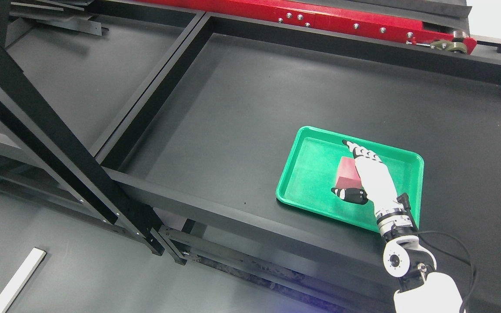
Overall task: Pick pink block from left shelf to tray
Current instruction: 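Close the right hand fingers around the pink block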
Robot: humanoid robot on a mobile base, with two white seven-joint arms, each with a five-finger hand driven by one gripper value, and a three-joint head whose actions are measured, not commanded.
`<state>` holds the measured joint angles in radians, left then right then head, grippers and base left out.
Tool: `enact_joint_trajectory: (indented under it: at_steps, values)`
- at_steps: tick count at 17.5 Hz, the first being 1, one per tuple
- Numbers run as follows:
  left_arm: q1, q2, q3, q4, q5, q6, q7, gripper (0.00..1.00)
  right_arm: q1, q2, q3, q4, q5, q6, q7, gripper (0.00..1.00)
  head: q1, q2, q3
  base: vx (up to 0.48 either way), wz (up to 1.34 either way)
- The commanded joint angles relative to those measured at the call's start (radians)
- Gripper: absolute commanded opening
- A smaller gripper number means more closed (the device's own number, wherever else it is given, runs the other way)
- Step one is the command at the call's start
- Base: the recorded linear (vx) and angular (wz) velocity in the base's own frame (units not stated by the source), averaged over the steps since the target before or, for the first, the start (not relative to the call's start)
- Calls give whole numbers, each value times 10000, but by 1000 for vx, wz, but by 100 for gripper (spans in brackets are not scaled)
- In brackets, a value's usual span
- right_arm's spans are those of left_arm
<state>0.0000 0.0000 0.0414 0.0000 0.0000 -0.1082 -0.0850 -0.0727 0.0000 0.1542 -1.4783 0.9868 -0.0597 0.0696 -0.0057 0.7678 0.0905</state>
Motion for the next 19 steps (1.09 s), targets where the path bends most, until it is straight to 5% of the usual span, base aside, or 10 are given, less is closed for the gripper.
enact_joint_trajectory:
  at_steps: [1,12,13,19]
  values:
    - [-322,175,0,-175,-15,-7,7,100,-117,-231,115,655,11,121,117,99,0,0,0,103,14]
    - [-322,175,0,-175,0,-7,7,100,-178,-338,130,1023,87,612,915,99,0,0,0,43,9]
    - [-322,175,0,-175,0,-7,7,100,-239,-338,115,1023,148,688,854,93,0,0,0,0,0]
    - [-322,175,0,-175,0,-7,7,100,-301,-507,8,1023,27,919,838,25,0,0,0,0,0]
